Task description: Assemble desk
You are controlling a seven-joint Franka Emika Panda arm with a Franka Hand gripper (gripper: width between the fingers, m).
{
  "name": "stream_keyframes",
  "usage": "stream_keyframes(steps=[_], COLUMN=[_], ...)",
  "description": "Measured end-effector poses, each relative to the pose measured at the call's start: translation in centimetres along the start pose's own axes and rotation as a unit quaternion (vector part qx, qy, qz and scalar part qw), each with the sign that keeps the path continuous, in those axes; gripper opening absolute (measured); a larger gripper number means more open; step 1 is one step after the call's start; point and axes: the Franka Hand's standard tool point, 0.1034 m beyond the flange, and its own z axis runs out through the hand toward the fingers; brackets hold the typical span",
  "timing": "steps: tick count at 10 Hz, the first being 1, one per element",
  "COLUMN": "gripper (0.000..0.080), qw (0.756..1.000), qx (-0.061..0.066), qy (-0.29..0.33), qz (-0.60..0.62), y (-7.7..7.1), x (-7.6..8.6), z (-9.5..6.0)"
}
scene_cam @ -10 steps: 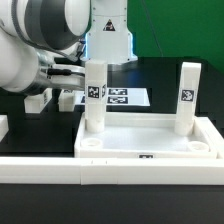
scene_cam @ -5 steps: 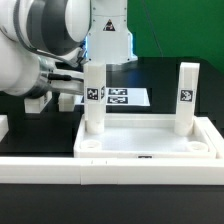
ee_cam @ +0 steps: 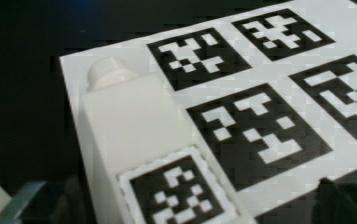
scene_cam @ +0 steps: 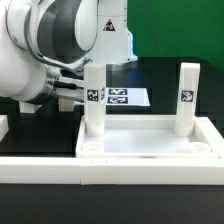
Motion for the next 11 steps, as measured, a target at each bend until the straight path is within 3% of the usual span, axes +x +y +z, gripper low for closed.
stream_keyframes(steps=[3, 6, 11], gripper=[0.0649, 0.0283, 0.0285], qw=[1.0, 1.0, 1.0], qx=[0.002, 0.003, 0.003], qy=[0.001, 0.001, 0.002], qz=[0.0, 0.001, -0.007], y=[0.2, 0.27, 0.53], x=[0.05, 0.07, 0.04], z=[-0.05, -0.06, -0.35])
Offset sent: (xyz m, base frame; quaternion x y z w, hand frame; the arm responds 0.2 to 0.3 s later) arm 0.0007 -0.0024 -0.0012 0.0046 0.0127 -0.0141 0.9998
